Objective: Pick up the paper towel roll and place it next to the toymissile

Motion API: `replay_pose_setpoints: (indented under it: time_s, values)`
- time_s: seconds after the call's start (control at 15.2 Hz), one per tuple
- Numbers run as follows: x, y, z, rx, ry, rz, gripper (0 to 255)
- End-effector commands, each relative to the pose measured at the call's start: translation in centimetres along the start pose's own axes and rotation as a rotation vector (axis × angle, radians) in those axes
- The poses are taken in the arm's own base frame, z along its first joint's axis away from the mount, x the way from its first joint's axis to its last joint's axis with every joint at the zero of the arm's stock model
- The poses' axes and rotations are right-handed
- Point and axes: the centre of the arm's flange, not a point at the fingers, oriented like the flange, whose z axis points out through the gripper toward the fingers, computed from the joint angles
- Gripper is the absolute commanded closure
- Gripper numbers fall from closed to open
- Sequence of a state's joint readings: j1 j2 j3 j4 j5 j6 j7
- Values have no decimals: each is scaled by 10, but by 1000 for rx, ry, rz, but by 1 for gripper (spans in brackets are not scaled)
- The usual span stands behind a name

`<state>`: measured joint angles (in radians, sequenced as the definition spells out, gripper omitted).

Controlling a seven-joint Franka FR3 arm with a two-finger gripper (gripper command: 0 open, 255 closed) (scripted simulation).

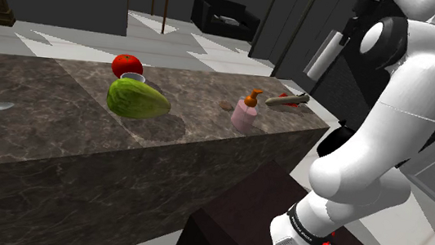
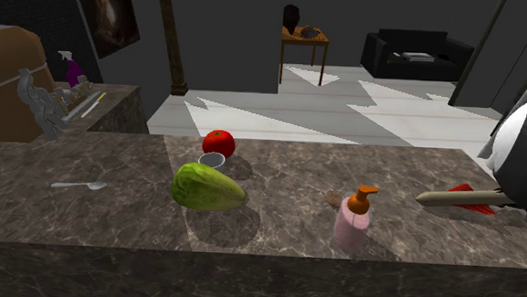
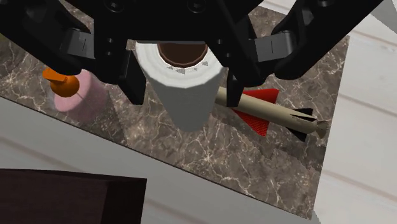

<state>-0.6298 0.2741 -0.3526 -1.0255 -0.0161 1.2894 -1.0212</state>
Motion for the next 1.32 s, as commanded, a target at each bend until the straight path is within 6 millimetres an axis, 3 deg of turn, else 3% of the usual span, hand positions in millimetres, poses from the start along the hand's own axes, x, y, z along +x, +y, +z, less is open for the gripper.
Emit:
replay_pose_setpoints:
  time_s: [0.0,1.25]
  values:
    - [-14,20,3,0,0,-2,255]
    - [-5,13,103,0,0,-2,255]
